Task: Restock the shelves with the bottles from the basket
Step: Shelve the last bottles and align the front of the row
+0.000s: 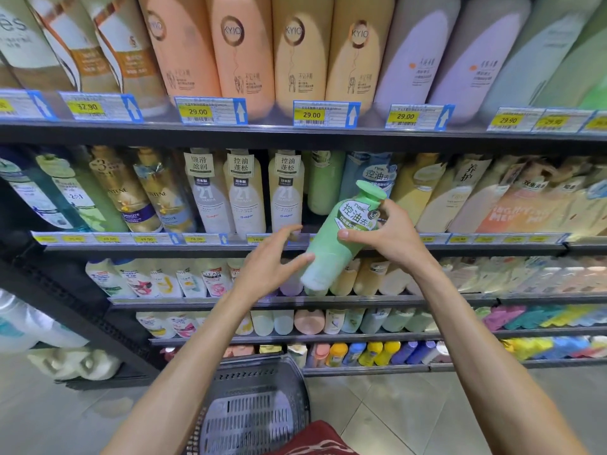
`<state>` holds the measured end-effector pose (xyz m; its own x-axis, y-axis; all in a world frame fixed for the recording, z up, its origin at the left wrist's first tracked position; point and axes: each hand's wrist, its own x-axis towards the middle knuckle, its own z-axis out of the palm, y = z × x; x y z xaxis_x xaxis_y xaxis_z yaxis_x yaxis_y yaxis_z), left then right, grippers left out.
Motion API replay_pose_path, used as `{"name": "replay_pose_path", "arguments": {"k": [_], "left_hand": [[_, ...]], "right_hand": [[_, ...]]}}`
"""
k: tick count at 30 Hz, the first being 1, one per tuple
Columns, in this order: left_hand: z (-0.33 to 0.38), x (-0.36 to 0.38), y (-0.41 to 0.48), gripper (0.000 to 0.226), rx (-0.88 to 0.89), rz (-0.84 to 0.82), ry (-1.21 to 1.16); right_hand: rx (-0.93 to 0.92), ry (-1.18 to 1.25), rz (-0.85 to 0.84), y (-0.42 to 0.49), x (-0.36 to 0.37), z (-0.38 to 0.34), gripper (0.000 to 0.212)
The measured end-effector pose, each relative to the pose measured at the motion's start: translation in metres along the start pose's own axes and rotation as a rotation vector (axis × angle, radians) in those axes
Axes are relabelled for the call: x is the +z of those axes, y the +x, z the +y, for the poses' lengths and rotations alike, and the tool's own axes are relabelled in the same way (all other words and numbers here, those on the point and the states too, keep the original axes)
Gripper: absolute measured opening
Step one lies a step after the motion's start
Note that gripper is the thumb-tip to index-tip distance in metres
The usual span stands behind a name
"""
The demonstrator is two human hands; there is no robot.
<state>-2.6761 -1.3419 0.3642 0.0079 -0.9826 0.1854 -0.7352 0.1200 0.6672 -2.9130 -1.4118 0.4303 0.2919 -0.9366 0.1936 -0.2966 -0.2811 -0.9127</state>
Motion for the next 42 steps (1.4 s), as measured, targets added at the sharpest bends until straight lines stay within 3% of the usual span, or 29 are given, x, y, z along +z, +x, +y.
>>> {"name": "replay_pose_path", "arguments": {"k": [5, 10, 25, 36, 42], "left_hand": [[-0.042, -0.002, 0.007, 0.046, 0.113, 0.206, 0.494], [-0.060, 0.005, 0.019, 0.049, 0.196, 0.198, 0.715], [-0.065, 0.015, 0.026, 0.053, 0.198, 0.196, 0.816], [-0.074, 0.018, 0.026, 0.053, 0.218, 0.251, 0.821], [-0.078, 0.021, 0.027, 0.064, 0.220, 0.267, 0.794]], "right_hand": [[-0.138, -0.030, 0.120, -0.002, -0.009, -0.009, 0.073], [-0.232, -0.070, 0.232, 0.000, -0.004, -0.013, 0.069], [-0.267, -0.119, 0.303, 0.028, 0.013, -0.013, 0.067], [-0.222, -0.250, 0.159, 0.054, 0.026, -0.004, 0.067], [-0.090, -0.329, 0.128, 0.071, 0.031, -0.003, 0.063]]}}
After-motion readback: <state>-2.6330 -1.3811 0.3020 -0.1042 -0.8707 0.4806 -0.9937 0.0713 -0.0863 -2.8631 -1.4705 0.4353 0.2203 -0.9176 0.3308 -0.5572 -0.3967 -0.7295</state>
